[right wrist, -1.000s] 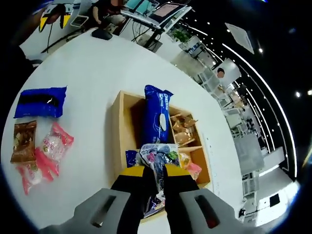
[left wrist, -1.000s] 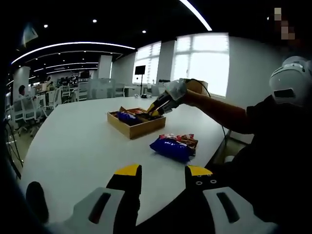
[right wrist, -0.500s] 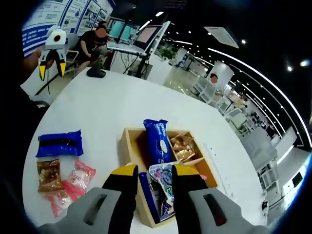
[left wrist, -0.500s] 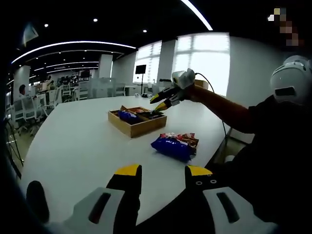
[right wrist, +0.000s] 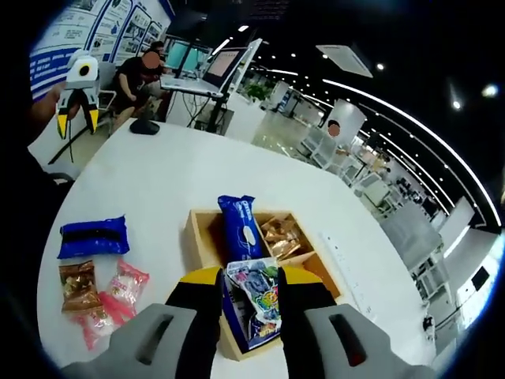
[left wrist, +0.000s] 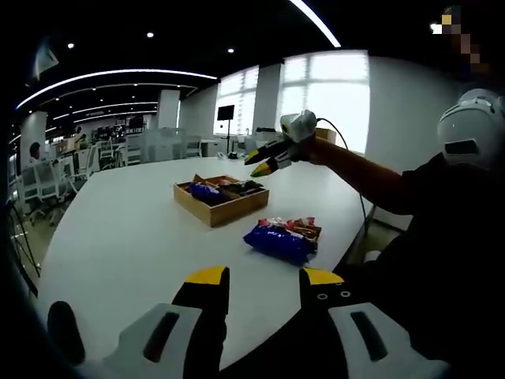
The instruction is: Pick up the scattered marshmallows, QQ candies, Oreo cookies, and mixed nuts on the table and sort them into separate containers
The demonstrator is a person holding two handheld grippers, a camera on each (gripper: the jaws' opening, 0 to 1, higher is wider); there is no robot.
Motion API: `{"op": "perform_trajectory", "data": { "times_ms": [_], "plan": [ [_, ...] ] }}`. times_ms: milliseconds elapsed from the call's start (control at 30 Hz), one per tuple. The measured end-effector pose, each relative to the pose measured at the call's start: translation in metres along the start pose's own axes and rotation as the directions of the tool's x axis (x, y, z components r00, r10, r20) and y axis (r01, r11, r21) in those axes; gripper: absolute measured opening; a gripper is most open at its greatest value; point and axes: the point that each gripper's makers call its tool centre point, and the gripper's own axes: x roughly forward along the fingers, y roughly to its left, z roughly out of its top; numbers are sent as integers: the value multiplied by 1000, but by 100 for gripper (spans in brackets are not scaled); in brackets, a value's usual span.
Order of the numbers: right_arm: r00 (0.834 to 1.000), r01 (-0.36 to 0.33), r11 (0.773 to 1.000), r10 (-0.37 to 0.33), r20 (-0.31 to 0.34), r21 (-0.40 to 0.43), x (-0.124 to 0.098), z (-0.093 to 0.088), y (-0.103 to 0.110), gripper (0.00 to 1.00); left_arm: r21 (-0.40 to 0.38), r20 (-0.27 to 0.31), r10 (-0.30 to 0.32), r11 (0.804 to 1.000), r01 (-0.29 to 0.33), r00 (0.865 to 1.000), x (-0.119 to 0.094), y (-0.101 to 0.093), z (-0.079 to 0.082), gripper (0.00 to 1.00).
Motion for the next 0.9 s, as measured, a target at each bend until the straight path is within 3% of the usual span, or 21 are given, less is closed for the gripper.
{"op": "perform_trajectory", "data": {
  "times_ms": [133, 300, 567, 900],
  "plan": [
    [1000, 14, 1000, -14, 21, 5, -2, 2, -12, 22, 0, -4, 3, 1000, -3, 1000, 0, 0, -1, 41],
    [999, 23, 1000, -23, 26, -2, -11, 6, 6, 22, -7, -6, 4, 1000, -4, 1000, 1, 2, -3, 41],
    [998, 46, 999, -46, 32, 25, -19, -3, 0, 22, -19, -10, -1, 1000, 1, 1000, 4, 6, -7, 40],
    [997, 27, 998, -31, 77, 49, -21, -3, 7, 22, -36, -16, -1, 999, 0, 1000, 9, 13, -13, 40]
  ]
}}
